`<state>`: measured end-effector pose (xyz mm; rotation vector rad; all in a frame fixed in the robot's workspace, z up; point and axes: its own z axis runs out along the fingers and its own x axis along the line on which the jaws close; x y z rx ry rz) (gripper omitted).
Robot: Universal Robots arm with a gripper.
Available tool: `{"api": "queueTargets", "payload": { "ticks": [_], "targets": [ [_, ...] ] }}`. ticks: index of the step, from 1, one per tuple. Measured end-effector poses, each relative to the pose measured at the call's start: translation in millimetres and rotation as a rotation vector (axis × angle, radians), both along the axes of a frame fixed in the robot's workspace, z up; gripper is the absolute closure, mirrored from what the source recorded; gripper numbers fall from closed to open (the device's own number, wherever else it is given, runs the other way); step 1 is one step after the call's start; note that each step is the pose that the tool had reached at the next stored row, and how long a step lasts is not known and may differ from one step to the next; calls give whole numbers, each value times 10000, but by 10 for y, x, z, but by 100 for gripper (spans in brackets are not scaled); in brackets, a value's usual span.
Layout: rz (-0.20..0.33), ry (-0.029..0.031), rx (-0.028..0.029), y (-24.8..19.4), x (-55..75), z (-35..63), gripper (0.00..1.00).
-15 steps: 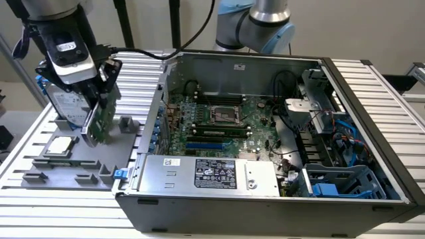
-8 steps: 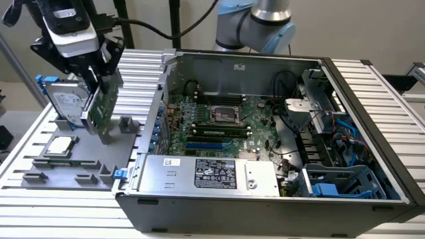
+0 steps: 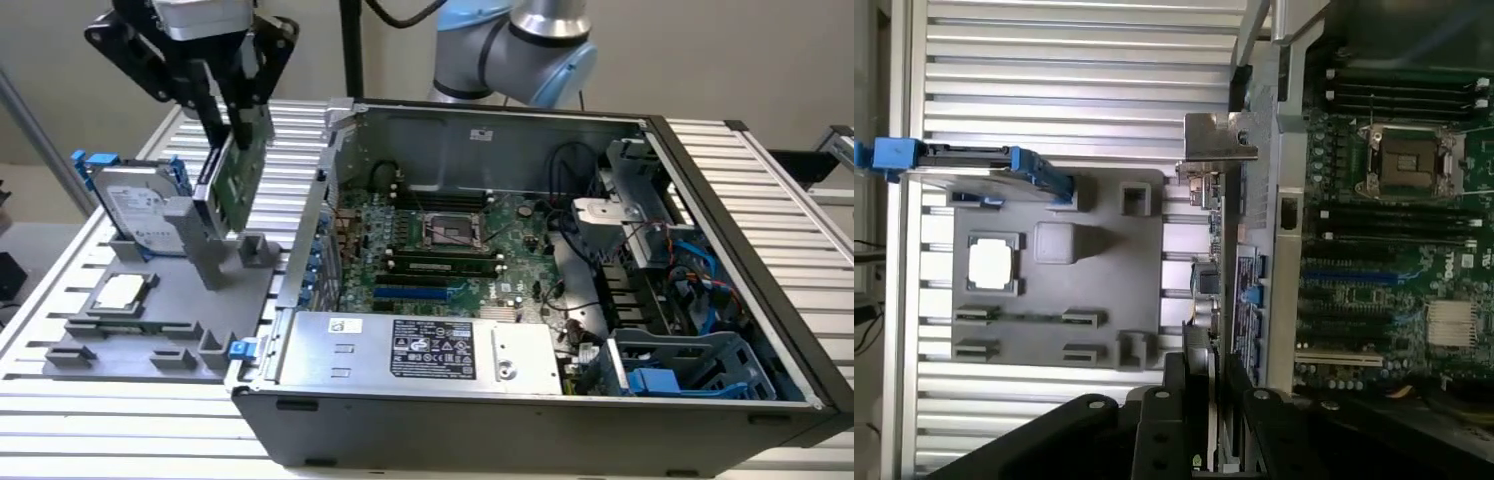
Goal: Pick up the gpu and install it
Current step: 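Pick up the gpu and move the gpu toward the slot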
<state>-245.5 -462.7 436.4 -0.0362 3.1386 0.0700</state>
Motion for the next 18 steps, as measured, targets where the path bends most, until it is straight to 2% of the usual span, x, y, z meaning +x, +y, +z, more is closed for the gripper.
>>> {"api": "queueTargets", "payload": {
  "ticks": [3,5,11,18],
  "targets": [
    [-1,52,-1,-19,146,146,100],
    [-1,82,0,-30,235,198,100],
    [0,155,-1,-53,537,207,100],
    [-1,163,-20,-56,899,138,100]
  ]
}}
